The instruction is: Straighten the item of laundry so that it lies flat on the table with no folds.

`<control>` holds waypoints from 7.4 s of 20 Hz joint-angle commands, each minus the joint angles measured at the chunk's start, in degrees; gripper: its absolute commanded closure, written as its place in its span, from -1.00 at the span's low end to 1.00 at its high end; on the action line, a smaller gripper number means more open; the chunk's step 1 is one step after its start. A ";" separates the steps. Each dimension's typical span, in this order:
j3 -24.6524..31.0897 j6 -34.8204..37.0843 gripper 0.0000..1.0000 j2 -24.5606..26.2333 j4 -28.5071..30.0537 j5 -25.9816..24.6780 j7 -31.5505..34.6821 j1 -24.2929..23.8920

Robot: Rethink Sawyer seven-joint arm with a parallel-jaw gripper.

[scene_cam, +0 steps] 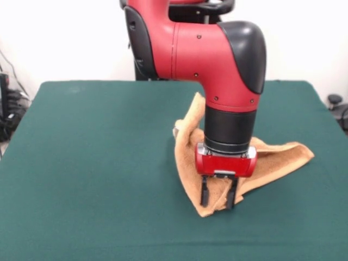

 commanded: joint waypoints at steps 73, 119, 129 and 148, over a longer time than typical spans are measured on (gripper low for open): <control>-2.32 36.96 1.00 -17.31 15.45 11.25 14.00 9.28; -12.05 42.66 1.00 -32.36 22.30 15.61 17.73 14.38; -11.02 41.27 1.00 -31.24 20.04 10.05 5.34 7.13; -7.40 38.85 1.00 -32.89 22.04 6.32 6.76 4.23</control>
